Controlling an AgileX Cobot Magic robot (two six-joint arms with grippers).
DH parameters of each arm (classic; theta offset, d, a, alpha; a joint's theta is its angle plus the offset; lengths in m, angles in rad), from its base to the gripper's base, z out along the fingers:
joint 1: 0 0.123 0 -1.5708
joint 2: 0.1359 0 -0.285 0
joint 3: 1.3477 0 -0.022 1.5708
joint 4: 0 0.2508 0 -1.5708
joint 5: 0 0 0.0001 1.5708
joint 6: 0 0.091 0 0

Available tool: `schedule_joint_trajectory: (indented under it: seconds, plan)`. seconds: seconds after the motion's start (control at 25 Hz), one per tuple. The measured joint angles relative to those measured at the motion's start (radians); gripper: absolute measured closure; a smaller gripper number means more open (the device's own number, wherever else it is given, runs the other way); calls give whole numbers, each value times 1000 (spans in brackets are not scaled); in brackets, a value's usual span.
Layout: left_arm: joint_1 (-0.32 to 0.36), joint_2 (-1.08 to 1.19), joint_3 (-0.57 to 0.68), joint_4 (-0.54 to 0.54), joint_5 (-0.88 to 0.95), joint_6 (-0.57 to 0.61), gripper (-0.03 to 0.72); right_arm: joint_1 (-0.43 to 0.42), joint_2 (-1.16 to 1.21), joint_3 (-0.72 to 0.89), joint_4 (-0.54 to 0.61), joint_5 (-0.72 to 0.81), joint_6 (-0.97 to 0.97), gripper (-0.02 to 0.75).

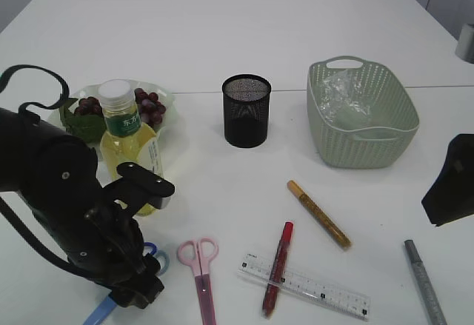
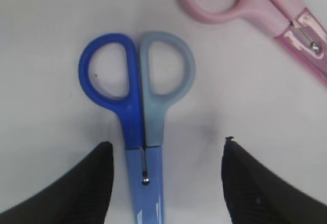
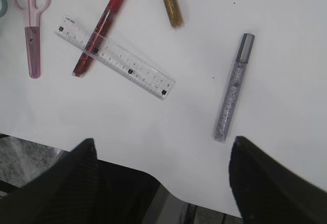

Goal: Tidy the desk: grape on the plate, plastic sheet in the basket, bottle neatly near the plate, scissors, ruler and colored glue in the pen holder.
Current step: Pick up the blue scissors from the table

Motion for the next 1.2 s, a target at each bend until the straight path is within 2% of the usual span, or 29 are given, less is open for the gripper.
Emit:
schedule_joint_trajectory:
  seconds: [0.48,0.6,0.8,1.2]
  plan:
    - [0,51,-17,11,-37,0,208,0,0,0,-6,0,-4,154]
    - [0,51,-17,31,-37,0,276,0,0,0,-8,0,-5,154]
    - [0,53,-17,61,-20,0,504,0,0,0,-12,0,-5,155]
    - [0,53,-19,72,-14,0,522,0,0,0,-14,0,-15,154]
